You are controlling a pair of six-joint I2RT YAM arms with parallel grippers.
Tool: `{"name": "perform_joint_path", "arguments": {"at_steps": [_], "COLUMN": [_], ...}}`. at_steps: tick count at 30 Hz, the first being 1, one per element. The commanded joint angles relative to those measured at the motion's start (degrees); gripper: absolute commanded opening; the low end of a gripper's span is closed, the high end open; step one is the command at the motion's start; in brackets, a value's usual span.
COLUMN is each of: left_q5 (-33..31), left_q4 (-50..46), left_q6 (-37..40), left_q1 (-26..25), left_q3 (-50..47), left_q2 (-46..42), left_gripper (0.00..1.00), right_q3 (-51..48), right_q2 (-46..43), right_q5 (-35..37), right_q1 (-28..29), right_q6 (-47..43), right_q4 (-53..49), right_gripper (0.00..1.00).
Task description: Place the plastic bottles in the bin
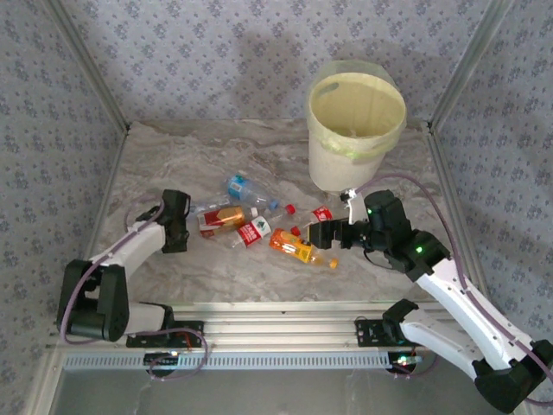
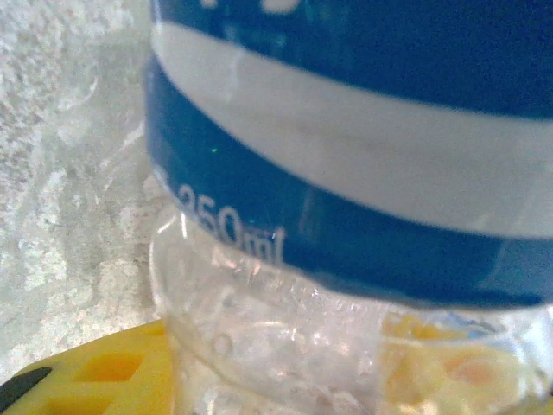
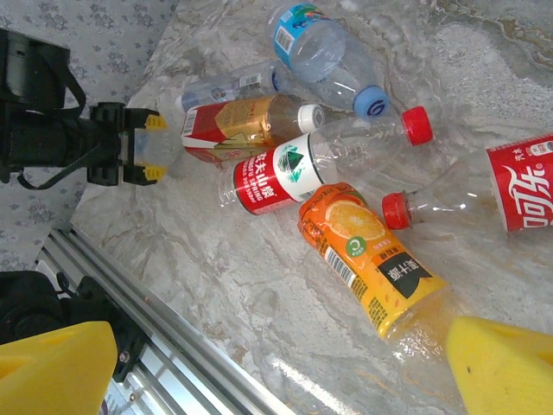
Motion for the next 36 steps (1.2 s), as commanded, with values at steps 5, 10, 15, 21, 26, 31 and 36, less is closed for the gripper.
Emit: {"name": "perform_joint_path", "arguments": {"at_steps": [5,10,15,21,26,31,36], "left_q5": [-5.7,-8.0,-7.8,1.6,12.3,30.0,45.3], "left_q4": [-5.4,-4.6,-0.6,5.5,7.5,12.4,17.2], "left_q6": [8.5,18.7,34.3,54.4,66.1,75.1,78.0], "left_q1": [0.3,0.1,-1.8,-4.4,-7.3,-9.2,-12.2], "left_q3": [3.9,6.2,10.1,14.0,16.3,16.4,16.3], "left_q2": [-4.6,-6.7,-7.2,-7.3,-7.5,-7.6,-7.2], "left_gripper": [0.41,0.40,0.40,0.42,0.41,0.35,0.31], "right_q3": [1.0,0.9,0.8,1.9,3.4,5.9,8.4], "right_q2": [0.1,0.2,0.3,0.3,0.8,2.4,4.8], "right_q5": [-0.5,-0.4,0.3,1.2,-0.2,-3.8,-9.1], "right_q1": [0.5,0.5,0.5,0.3,-0.1,-1.5,-3.7], "right_q6": [0.8,0.6,0.6,0.5,0.4,0.8,2.9], "right_q4": [1.3,1.6,1.9,1.8,1.6,4.0,8.6], "right_gripper": [1.00,1.00,1.00,1.00,1.00,0.99,1.00]}}
